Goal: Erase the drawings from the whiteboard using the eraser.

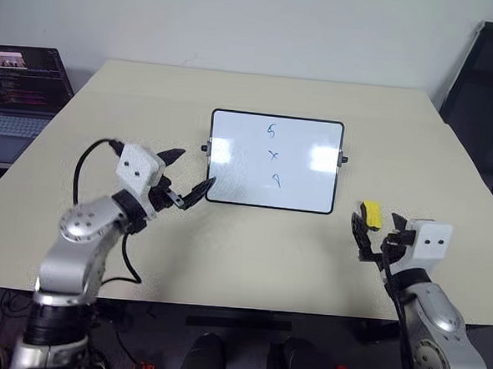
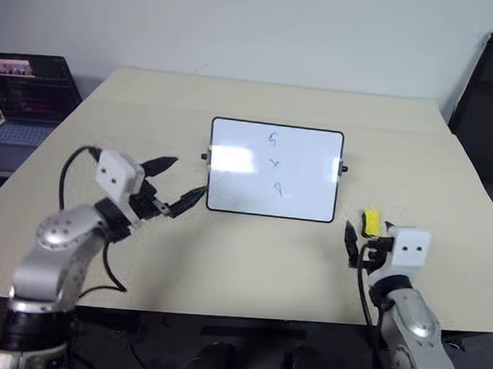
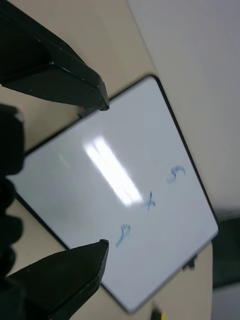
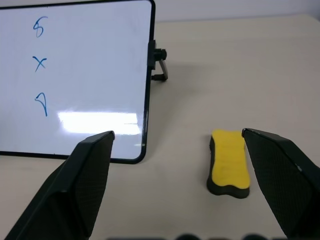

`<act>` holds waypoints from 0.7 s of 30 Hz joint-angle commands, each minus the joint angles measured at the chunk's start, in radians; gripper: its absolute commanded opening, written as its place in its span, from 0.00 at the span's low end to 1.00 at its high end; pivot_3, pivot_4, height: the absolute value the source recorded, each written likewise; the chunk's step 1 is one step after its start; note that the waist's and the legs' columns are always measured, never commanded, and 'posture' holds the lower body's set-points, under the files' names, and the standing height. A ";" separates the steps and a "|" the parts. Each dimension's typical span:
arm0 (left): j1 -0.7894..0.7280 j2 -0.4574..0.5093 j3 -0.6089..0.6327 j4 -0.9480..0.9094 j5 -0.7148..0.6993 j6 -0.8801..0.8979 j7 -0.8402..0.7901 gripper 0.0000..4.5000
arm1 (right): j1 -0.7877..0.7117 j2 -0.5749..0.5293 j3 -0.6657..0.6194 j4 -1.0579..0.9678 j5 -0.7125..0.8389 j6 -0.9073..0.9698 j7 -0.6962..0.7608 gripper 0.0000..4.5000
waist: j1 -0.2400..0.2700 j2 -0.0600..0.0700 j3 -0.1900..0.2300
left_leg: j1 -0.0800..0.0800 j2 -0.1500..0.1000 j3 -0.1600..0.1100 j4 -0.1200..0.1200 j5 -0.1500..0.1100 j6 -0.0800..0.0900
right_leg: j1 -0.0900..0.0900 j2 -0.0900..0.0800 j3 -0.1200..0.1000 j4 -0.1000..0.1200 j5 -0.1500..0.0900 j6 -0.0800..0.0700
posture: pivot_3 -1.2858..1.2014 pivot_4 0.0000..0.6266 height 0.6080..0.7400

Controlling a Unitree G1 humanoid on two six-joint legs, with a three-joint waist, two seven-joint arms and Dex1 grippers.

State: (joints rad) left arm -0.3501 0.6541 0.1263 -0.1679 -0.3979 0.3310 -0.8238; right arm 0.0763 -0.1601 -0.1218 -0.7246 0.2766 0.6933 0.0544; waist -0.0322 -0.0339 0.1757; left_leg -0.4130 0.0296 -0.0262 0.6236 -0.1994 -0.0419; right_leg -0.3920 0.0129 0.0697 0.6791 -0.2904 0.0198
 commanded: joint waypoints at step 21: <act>-0.343 -0.048 -0.272 0.124 -0.015 -0.009 -0.428 1.00 | -0.379 -0.105 -0.140 0.373 -0.008 0.217 -0.025 0.99 | -0.010 0.000 0.000 | -0.012 -0.002 0.003 0.000 0.000 0.001 | -0.013 0.004 0.000 0.002 0.003 0.006 | 0.52 0.24 1.00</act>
State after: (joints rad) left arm -0.6778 0.6082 -0.1477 -0.0396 -0.4179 0.3403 -1.2442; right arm -0.2867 -0.2634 -0.2523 -0.3441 0.2664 0.9509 0.0213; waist -0.0420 -0.0336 0.1759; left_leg -0.4250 0.0275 -0.0232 0.6240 -0.1997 -0.0411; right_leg -0.4054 0.0168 0.0693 0.6810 -0.2874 0.0258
